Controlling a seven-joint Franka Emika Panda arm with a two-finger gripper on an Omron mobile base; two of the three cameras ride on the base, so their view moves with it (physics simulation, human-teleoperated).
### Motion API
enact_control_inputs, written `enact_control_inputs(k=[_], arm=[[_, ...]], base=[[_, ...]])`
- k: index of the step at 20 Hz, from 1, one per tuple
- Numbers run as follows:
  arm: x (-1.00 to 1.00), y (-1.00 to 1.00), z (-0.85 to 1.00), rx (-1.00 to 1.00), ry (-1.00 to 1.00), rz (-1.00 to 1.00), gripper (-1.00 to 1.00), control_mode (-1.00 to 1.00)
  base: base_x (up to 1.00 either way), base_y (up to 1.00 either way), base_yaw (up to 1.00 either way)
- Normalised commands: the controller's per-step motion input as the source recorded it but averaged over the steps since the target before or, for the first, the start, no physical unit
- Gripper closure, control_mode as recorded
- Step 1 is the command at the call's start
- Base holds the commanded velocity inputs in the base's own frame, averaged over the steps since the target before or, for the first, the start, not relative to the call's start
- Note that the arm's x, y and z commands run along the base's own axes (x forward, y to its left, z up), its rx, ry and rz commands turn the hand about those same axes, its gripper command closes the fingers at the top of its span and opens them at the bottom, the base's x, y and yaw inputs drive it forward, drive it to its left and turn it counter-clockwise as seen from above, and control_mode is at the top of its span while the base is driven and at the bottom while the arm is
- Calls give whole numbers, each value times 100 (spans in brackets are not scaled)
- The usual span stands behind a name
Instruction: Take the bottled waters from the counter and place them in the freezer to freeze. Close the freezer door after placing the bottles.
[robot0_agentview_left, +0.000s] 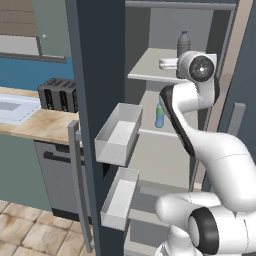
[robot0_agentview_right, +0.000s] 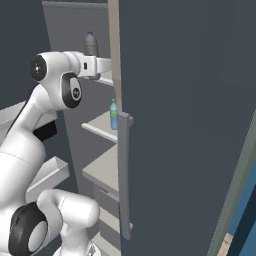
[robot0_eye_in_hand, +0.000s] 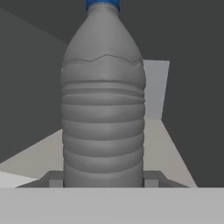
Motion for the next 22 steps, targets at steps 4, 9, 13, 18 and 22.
enact_control_inputs(k=[4, 9, 13, 18, 22], arm=[[13, 0, 0, 0, -9, 0, 100, -100], [17, 0, -1, 0, -4, 0, 100, -100], [10, 0, -9, 0, 0, 0, 100, -100], [1, 0, -20, 2, 0, 0, 100, -100], [0, 0, -24, 2, 0, 0, 100, -100]], base=[[0, 0, 0], [0, 0, 0], [0, 0, 0], [0, 0, 0], [0, 0, 0]])
